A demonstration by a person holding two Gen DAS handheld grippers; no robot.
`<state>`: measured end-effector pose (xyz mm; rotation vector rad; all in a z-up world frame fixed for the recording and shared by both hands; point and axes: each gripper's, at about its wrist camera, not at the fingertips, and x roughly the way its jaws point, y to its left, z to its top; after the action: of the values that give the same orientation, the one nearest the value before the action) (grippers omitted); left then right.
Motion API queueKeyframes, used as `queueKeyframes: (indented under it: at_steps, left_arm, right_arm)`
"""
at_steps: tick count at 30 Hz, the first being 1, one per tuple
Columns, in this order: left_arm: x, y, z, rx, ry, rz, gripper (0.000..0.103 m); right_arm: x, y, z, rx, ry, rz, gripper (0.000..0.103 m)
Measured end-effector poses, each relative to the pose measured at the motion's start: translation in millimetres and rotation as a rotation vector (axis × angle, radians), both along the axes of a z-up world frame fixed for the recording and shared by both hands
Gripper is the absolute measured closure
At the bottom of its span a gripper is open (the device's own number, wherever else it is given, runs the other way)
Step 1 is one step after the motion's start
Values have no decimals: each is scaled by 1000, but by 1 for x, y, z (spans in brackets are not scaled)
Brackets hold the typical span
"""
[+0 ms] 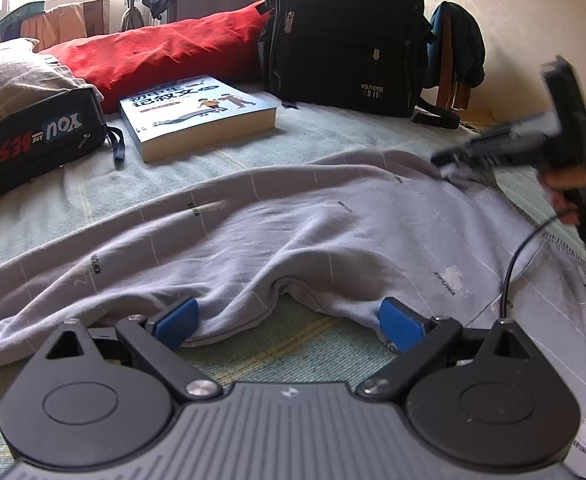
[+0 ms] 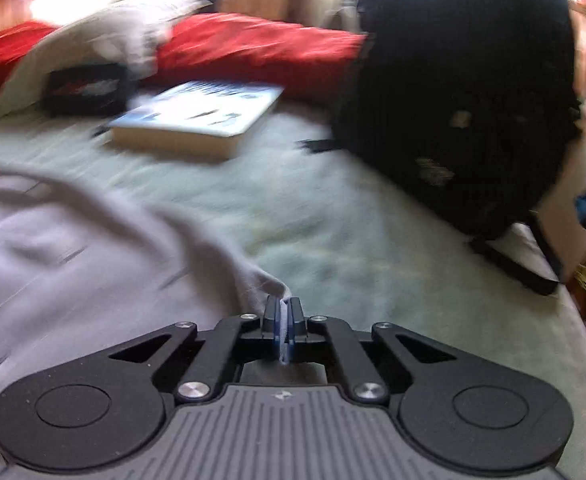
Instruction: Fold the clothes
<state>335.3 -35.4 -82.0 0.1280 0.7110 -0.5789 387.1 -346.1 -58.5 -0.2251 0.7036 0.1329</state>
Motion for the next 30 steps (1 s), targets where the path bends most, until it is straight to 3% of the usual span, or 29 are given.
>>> queueKeyframes:
  at_steps: [4, 8, 12, 18, 23, 30]
  left_arm:
    - [0, 1, 1, -4, 0, 1, 6]
    - [0, 3, 3, -13, -2, 3, 6]
    - [0, 2, 3, -11, -5, -1, 6]
    - [1, 2, 1, -9, 3, 0, 6]
    - [1, 3, 1, -10, 2, -1, 6]
    - [1, 3, 1, -13, 2, -1, 6]
  right_arm:
    - [30, -27, -1, 116, 44, -100, 98]
    - [13, -23, 13, 126, 8, -101, 92]
    - [-8, -11, 23, 151, 44, -52, 90]
    - [-2, -21, -5, 116, 155, -175, 89]
    - [11, -42, -11, 213, 128, -244, 89]
    - [-32, -24, 27, 226, 106, -154, 64]
